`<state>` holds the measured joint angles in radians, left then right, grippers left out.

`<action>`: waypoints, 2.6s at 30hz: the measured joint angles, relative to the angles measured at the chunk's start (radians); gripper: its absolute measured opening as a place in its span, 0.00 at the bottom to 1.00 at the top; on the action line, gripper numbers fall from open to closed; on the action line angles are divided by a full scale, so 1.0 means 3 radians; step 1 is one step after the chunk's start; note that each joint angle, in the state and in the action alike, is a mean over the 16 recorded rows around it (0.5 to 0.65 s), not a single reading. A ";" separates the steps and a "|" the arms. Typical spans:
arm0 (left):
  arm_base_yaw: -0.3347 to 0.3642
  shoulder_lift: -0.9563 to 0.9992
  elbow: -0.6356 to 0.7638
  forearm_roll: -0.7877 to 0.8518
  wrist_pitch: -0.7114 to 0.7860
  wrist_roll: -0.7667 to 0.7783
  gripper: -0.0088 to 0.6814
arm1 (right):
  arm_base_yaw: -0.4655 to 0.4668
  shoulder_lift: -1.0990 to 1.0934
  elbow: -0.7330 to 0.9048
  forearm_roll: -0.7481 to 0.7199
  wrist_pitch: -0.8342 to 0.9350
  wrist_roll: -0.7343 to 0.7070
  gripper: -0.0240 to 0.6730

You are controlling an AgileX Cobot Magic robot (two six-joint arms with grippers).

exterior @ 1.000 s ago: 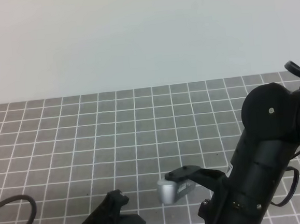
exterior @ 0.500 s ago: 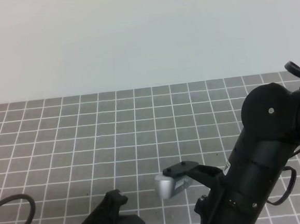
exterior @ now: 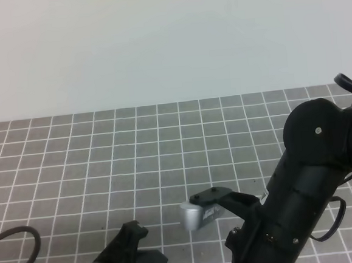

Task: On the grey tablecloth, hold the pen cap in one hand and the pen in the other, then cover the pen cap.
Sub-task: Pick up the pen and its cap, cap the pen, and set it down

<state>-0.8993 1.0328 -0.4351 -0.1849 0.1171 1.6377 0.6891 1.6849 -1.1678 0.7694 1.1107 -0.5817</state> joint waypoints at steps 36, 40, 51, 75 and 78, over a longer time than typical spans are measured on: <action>0.0330 -0.0036 -0.0006 -0.0316 -0.0243 -0.0658 0.39 | -0.0205 0.0020 -0.0032 0.0027 -0.0967 0.0302 0.13; 0.0458 -0.0054 -0.0006 -0.0447 -0.0335 -0.0749 0.31 | -0.0323 0.0086 -0.0032 0.0081 -0.1235 0.0425 0.13; 0.0606 -0.0071 -0.0006 -0.1471 -0.0862 -0.1141 0.05 | -0.0533 0.0520 -0.0032 0.0544 -0.1814 0.0616 0.13; 0.0610 -0.0071 -0.0006 -0.2368 -0.1284 -0.1299 0.01 | -0.0549 0.1119 -0.0194 0.0464 -0.1755 0.0621 0.19; 0.0610 -0.0072 -0.0006 -0.2397 -0.1307 -0.1273 0.01 | -0.0549 0.1120 -0.0196 0.0452 -0.1726 0.0622 0.25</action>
<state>-0.7161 1.0113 -0.4370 -0.9040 -0.2750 1.2557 0.5245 2.0208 -1.2266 0.9049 0.5930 -0.3950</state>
